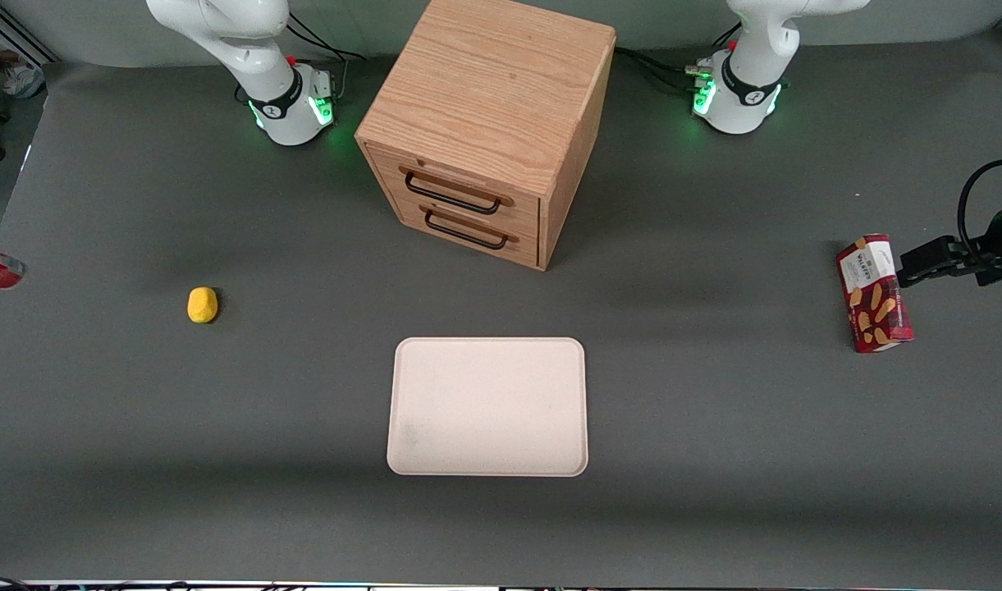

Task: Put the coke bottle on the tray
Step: 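Lift the bottle and carry it toward the white tray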

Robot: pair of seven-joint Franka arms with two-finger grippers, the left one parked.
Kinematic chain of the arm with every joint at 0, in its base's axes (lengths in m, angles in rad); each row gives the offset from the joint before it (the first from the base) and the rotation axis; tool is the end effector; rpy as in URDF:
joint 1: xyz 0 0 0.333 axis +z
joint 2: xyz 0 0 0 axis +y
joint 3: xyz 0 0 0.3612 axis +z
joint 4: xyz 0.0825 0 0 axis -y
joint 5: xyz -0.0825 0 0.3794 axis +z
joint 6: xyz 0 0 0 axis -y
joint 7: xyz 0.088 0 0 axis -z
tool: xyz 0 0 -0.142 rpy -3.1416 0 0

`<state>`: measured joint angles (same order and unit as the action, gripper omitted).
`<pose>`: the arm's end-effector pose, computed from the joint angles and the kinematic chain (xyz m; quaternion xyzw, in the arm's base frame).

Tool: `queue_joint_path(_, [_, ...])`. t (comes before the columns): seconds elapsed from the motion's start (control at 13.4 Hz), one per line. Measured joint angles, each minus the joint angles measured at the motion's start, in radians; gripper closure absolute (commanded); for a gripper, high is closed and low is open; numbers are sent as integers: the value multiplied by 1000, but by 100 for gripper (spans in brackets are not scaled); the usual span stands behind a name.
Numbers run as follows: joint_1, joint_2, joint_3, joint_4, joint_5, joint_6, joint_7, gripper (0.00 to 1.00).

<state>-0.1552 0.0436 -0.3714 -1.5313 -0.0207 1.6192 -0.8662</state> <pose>0.4949 -0.2853 0.6350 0.9851 0.1695 0.0064 0.0292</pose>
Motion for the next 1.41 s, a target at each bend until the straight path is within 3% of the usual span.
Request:
queue_joint_path(0.45, [37, -1, 0, 131, -8, -134, 18, 100])
queue_joint_path(0.89, [330, 27, 7, 153, 20, -171, 336, 100])
queue_joint_path(1.12, [465, 87, 11, 214, 100, -184, 586, 100])
queue_joint_path(1.27, [587, 181, 19, 294, 128, -188, 816, 100])
queue_joint_path(1.41, [650, 256, 40, 371, 135, -188, 945, 100])
